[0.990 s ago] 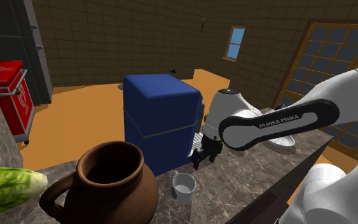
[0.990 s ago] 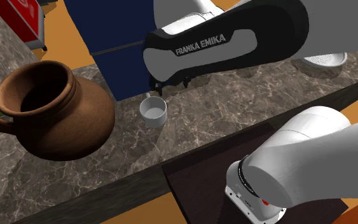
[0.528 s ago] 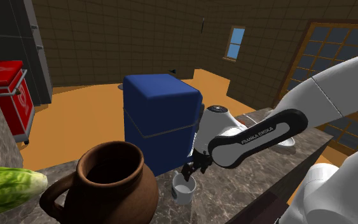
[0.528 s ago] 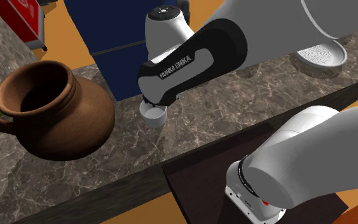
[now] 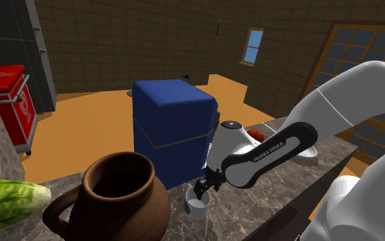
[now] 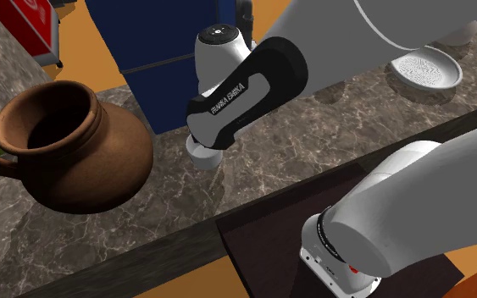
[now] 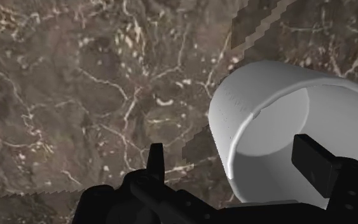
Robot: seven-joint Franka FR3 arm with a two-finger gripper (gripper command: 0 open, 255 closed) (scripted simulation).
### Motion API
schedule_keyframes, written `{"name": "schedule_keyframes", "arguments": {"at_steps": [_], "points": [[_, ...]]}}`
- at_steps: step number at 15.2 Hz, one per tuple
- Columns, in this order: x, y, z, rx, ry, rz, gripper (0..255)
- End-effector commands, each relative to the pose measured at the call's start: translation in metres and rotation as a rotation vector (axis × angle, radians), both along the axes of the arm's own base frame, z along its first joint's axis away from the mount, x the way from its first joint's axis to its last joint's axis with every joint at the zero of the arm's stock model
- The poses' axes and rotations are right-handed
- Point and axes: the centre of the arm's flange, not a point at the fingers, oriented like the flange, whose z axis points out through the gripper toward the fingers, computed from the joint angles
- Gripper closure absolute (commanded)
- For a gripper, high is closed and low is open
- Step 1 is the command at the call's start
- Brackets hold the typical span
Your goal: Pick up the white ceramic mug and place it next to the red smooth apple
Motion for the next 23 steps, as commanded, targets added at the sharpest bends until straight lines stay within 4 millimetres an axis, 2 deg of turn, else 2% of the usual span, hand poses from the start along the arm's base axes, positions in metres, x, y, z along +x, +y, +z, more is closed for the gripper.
{"name": "schedule_keyframes", "arguments": {"at_steps": [1,4,5,14,23], "points": [[0.000,0.000,0.000,0.000,0.000,0.000,0],[0.000,0.000,0.000,0.000,0.000,0.000,0],[0.000,0.000,0.000,0.000,0.000,0.000,255],[0.000,0.000,0.000,0.000,0.000,0.000,255],[0.000,0.000,0.047,0.000,0.000,0.000,255]]}}
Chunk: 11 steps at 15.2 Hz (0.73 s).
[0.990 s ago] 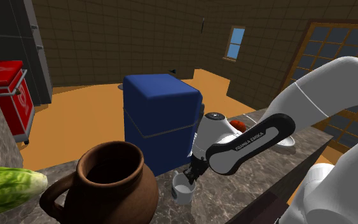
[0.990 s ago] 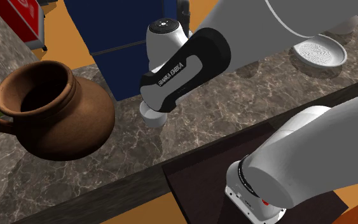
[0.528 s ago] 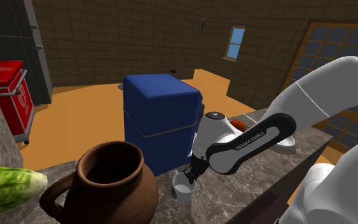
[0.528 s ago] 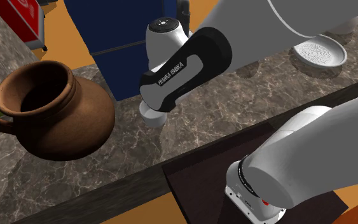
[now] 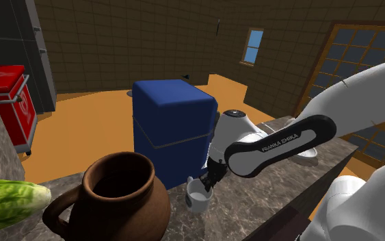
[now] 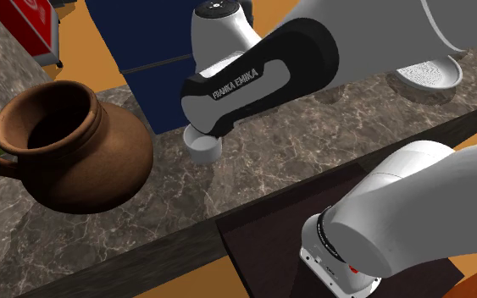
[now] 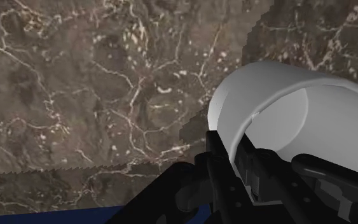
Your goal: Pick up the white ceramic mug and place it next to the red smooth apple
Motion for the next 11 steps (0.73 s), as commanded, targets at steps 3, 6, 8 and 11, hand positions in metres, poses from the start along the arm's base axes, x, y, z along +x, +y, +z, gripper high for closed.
{"name": "schedule_keyframes", "arguments": {"at_steps": [3,6,8,11], "points": [[0.001,0.000,0.021,0.000,0.000,0.000,255],[0.001,0.000,0.037,0.000,0.000,0.000,255],[0.001,0.000,0.047,0.000,0.000,0.000,255],[0.001,0.000,0.063,0.000,0.000,0.000,255]]}}
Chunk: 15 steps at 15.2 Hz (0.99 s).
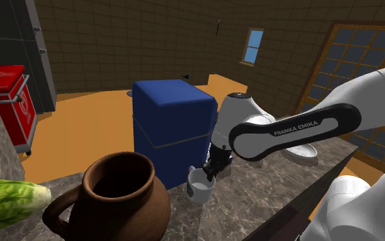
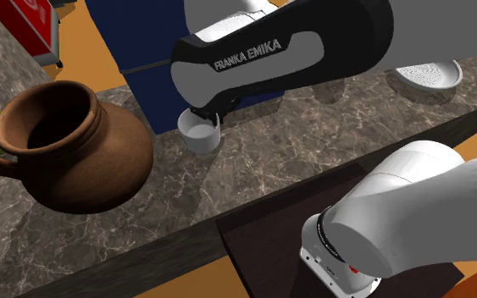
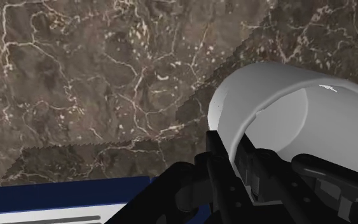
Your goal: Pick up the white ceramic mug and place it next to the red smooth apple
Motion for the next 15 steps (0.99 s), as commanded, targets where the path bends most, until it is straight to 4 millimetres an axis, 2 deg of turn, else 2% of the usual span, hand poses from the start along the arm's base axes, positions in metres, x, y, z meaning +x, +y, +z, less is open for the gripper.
{"name": "schedule_keyframes", "arguments": {"at_steps": [1,15], "points": [[0.001,-0.001,0.010,0.000,0.001,0.000,255],[0.001,-0.001,0.084,0.000,0.001,0.000,255]]}}
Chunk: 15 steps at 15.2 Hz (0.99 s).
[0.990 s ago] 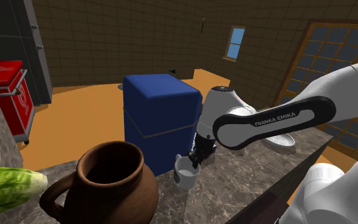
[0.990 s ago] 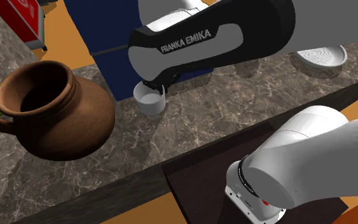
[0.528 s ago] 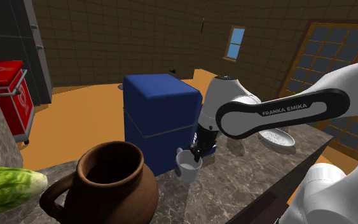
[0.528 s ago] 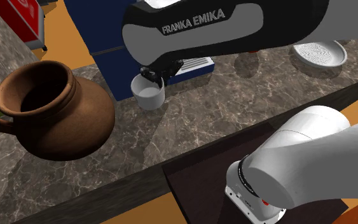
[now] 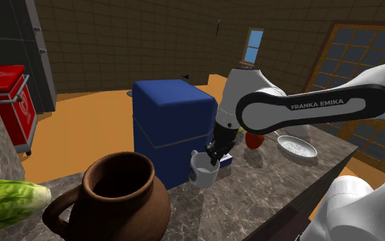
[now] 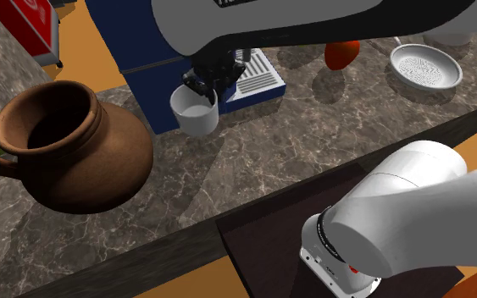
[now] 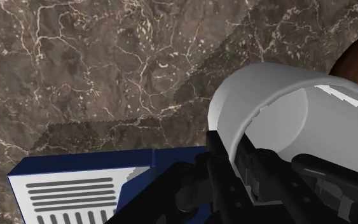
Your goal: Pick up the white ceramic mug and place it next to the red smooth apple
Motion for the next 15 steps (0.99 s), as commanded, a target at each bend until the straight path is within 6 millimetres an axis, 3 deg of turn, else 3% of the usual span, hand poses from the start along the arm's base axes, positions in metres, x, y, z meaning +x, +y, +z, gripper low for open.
{"name": "schedule_keyframes", "arguments": {"at_steps": [1,5,15], "points": [[-0.001,0.001,0.011,0.000,0.000,0.000,255],[-0.001,0.001,0.030,0.000,0.000,0.000,255],[0.062,-0.115,0.030,0.000,0.000,0.000,255]]}}
